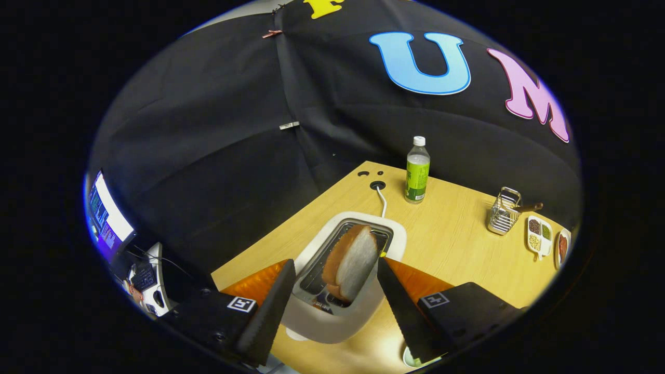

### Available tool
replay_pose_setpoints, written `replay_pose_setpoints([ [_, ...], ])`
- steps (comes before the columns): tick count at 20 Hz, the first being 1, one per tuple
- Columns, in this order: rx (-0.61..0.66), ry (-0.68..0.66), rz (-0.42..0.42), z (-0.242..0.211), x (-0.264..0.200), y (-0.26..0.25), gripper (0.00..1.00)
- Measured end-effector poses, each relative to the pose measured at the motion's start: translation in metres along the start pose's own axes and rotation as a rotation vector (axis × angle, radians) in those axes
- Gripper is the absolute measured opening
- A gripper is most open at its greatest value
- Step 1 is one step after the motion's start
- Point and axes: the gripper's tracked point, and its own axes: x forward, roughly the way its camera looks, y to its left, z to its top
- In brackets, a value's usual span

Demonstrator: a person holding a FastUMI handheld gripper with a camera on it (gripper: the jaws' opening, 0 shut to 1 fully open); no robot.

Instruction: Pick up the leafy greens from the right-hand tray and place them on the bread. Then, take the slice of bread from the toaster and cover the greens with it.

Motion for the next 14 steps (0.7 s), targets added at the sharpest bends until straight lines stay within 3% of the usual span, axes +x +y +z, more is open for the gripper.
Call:
replay_pose_setpoints([
  [5, 0.033, 0.008, -0.041, -0.004, 0.024, -0.006, 0.91],
  [8, 0.037, 0.021, -0.069, -0.009, 0.028, -0.013, 0.69],
  [9, 0.037, 0.024, -0.073, -0.010, 0.028, -0.014, 0.67],
  [14, 0.039, 0.040, -0.101, -0.012, 0.029, -0.020, 0.36],
])
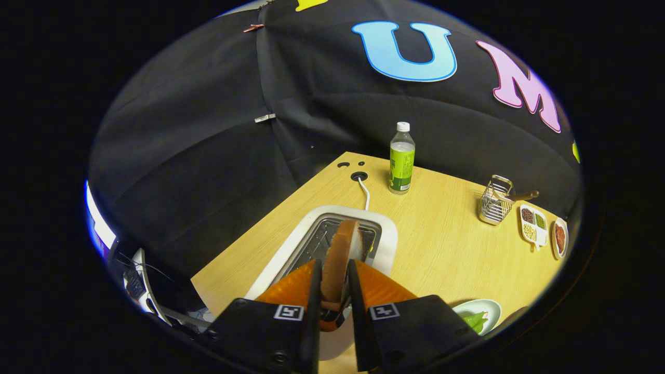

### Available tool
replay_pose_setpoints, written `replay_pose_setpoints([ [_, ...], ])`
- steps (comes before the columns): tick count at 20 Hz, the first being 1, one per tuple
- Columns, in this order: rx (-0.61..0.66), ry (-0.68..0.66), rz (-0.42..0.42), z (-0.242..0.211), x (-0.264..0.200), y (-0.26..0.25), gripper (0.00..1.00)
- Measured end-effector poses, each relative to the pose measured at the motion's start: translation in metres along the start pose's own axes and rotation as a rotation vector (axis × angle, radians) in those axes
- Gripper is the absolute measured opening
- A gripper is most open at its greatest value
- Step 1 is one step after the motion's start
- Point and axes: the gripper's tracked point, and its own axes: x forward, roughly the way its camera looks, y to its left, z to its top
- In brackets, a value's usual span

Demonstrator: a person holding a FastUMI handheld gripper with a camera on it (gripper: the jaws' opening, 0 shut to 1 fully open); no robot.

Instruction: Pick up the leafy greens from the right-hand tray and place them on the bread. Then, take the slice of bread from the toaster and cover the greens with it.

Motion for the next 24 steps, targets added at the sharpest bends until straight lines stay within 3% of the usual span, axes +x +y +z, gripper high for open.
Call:
replay_pose_setpoints([
  [3, 0.015, 0.027, 0.002, 0.000, -0.004, -0.002, 0.19],
  [8, 0.037, 0.035, 0.009, 0.006, -0.012, -0.001, 0.14],
  [24, 0.096, -0.125, -0.017, 0.084, -0.095, -0.034, 0.14],
])
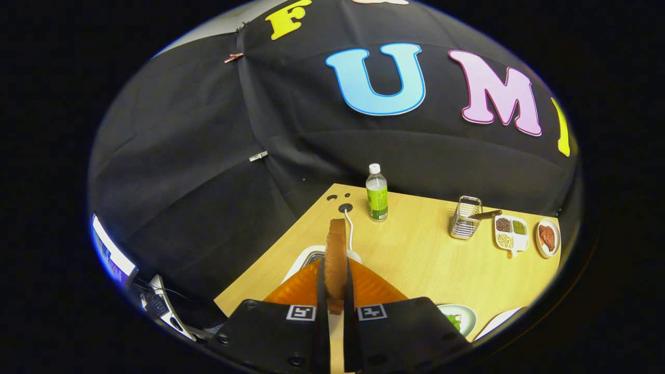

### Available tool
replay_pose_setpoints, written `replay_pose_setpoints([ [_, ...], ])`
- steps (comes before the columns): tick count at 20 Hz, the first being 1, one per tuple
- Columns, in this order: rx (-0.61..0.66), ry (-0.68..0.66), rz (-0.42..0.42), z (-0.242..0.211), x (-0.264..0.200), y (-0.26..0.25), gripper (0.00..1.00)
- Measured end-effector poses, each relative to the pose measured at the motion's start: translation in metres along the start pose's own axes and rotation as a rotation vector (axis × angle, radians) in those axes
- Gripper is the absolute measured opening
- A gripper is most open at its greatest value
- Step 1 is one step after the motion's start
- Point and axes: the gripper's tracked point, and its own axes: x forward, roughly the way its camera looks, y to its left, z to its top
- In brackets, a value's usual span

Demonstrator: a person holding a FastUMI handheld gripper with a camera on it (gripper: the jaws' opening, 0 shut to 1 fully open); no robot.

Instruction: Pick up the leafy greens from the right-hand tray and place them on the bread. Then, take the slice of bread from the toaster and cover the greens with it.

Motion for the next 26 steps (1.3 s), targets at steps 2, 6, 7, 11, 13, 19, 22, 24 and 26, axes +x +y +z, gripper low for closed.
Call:
replay_pose_setpoints([
  [2, -0.014, -0.014, -0.010, 0.004, -0.012, -0.008, 0.14],
  [6, 0.040, -0.015, -0.020, -0.007, -0.027, -0.030, 0.14],
  [7, 0.053, -0.003, -0.036, -0.015, -0.029, -0.041, 0.14],
  [11, 0.124, 0.032, -0.075, -0.044, -0.039, -0.080, 0.14],
  [13, 0.151, 0.051, -0.087, -0.061, -0.043, -0.101, 0.14],
  [19, 0.288, 0.107, -0.063, -0.102, -0.049, -0.141, 0.14],
  [22, 0.318, 0.138, -0.056, -0.122, -0.049, -0.158, 0.15],
  [24, 0.337, 0.157, -0.047, -0.135, -0.048, -0.165, 0.14],
  [26, 0.326, 0.182, -0.036, -0.151, -0.045, -0.167, 0.14],
])
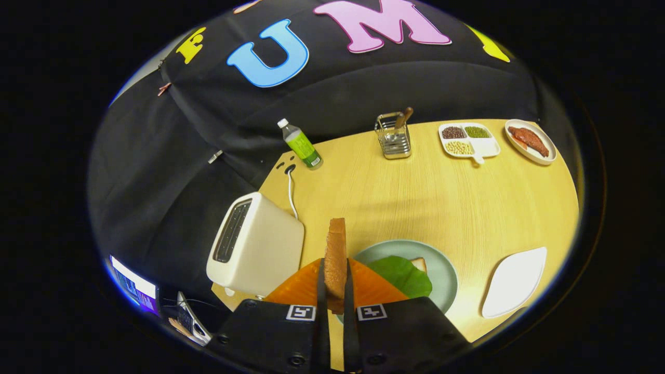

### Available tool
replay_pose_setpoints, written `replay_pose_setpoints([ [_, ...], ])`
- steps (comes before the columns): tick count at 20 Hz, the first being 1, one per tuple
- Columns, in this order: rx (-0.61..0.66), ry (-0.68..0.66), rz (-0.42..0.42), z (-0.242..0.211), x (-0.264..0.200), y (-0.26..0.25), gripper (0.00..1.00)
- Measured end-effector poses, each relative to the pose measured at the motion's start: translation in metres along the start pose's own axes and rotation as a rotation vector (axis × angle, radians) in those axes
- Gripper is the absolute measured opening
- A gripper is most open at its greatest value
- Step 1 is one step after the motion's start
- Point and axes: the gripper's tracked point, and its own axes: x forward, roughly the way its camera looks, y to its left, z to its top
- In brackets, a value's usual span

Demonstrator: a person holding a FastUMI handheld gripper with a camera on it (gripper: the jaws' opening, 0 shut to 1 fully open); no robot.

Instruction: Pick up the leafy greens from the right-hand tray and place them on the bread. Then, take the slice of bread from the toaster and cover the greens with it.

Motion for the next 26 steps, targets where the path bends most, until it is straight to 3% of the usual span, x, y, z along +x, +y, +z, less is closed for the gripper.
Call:
replay_pose_setpoints([
  [2, -0.019, 0.023, 0.010, -0.014, 0.007, -0.007, 0.14],
  [5, 0.055, 0.042, 0.041, -0.025, 0.013, -0.013, 0.14],
  [10, 0.067, 0.055, 0.025, -0.032, 0.019, -0.048, 0.15],
  [13, 0.090, 0.071, 0.005, -0.037, 0.016, -0.064, 0.21],
  [15, 0.075, 0.055, -0.019, -0.035, 0.012, -0.074, 0.28],
  [19, -0.011, 0.009, -0.070, -0.022, -0.004, -0.094, 0.59],
  [22, -0.086, -0.052, -0.107, -0.002, -0.022, -0.109, 0.92],
  [24, -0.135, -0.109, -0.134, 0.010, -0.046, -0.116, 0.99],
  [26, -0.168, -0.180, -0.157, 0.029, -0.070, -0.121, 0.99],
])
